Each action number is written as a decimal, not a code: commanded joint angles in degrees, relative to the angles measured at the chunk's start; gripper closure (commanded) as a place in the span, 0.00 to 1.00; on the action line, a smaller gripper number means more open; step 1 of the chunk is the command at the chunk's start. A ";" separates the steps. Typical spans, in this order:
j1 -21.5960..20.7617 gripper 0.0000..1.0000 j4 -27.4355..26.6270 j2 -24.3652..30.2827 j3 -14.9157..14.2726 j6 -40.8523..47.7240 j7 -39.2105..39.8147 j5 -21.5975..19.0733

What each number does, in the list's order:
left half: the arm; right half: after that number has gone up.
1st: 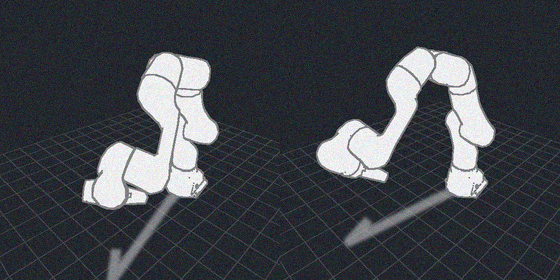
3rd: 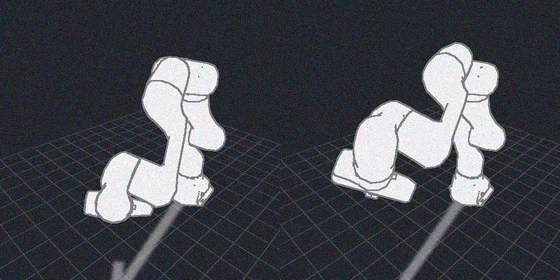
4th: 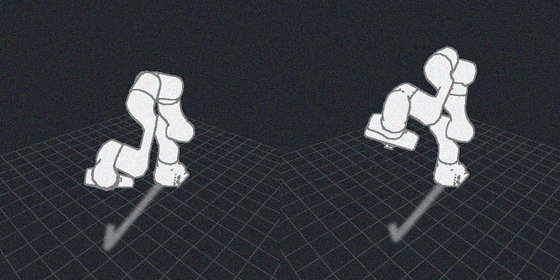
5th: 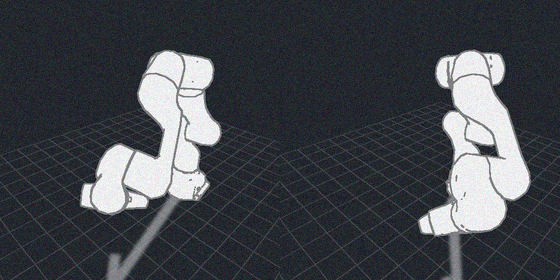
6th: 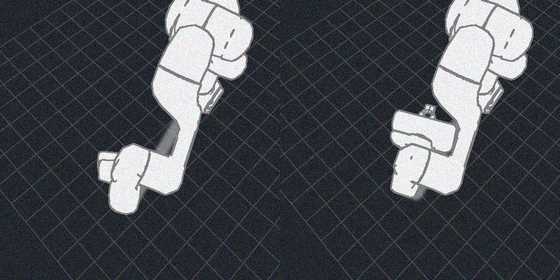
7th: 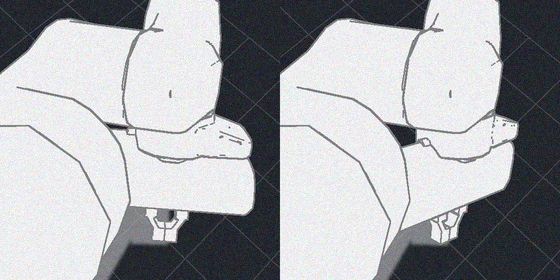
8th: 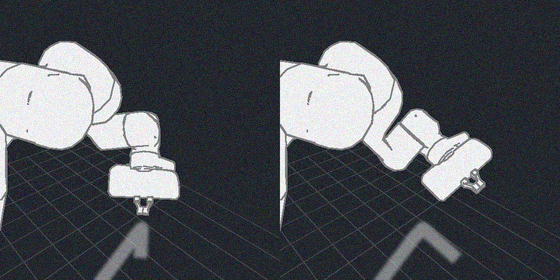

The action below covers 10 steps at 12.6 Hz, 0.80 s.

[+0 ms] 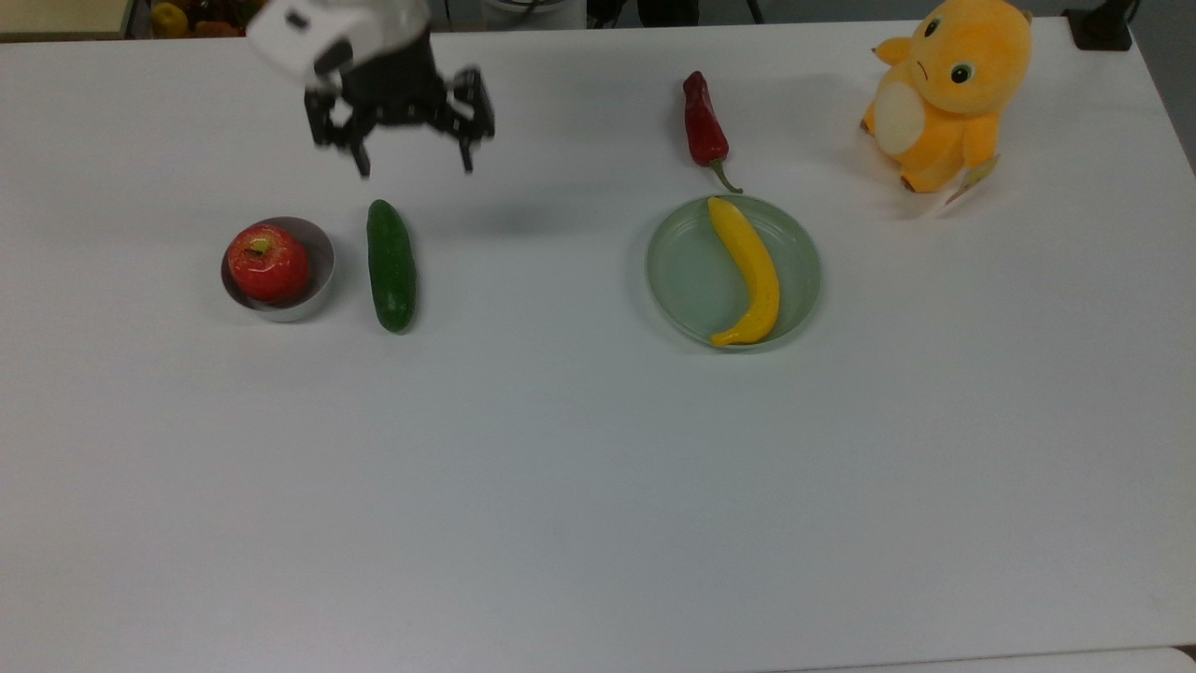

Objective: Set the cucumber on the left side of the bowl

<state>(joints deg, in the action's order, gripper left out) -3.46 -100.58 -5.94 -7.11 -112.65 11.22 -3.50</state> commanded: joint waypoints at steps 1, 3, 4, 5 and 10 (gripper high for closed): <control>-0.15 0.00 4.42 6.01 -0.10 10.94 -3.83 -6.86; -0.49 0.00 4.78 8.91 0.17 16.91 -8.21 -7.22; -1.63 0.00 4.78 9.19 0.78 17.63 -11.28 -6.79; -1.81 0.00 5.21 9.19 1.39 17.64 -13.66 -6.17; -1.29 0.00 6.10 8.32 5.09 16.68 -14.83 0.43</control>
<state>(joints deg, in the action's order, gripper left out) -4.86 -95.09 3.02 -2.34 -95.96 -3.36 -5.08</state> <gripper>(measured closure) 0.000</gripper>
